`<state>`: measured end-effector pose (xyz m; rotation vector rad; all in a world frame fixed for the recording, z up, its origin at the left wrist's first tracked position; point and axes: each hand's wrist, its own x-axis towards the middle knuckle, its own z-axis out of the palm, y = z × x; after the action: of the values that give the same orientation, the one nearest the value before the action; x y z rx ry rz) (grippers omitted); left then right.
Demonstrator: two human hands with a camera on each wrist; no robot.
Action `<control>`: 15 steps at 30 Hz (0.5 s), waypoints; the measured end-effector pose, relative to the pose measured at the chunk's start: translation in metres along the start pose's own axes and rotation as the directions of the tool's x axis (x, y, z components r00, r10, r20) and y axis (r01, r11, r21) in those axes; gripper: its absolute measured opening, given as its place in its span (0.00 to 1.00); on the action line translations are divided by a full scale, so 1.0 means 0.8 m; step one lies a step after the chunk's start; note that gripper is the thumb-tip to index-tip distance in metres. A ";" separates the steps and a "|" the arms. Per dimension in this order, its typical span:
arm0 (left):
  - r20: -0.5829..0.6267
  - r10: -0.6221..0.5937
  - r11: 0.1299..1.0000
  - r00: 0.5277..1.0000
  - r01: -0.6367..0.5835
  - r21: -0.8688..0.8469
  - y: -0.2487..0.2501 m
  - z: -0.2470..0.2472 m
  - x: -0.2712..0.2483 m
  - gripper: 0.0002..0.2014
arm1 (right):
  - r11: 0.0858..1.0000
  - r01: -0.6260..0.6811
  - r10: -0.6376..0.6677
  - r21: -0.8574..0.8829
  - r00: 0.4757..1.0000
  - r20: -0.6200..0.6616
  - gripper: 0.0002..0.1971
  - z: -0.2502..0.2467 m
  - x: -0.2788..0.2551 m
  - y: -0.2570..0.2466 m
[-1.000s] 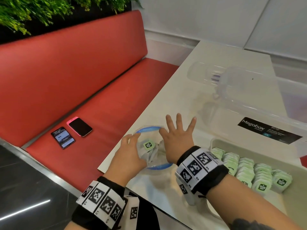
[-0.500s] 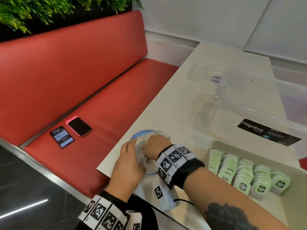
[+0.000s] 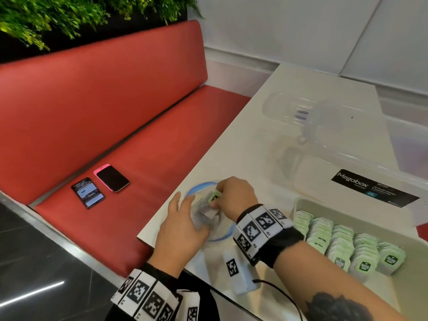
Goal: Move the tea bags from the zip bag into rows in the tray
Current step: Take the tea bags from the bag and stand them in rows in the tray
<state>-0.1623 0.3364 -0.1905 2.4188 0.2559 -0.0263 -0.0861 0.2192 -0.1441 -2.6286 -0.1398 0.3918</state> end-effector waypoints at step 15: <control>-0.186 0.070 0.892 0.980 -0.145 -0.428 0.022 -0.002 0.011 0.14 | 0.913 0.106 -0.047 0.394 0.987 -0.156 0.09 -0.038 -0.010 0.047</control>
<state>-0.1501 0.3258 -0.1787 1.9776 0.1782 0.2599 -0.0832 0.1716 -0.1342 -2.2259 -0.1022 0.1786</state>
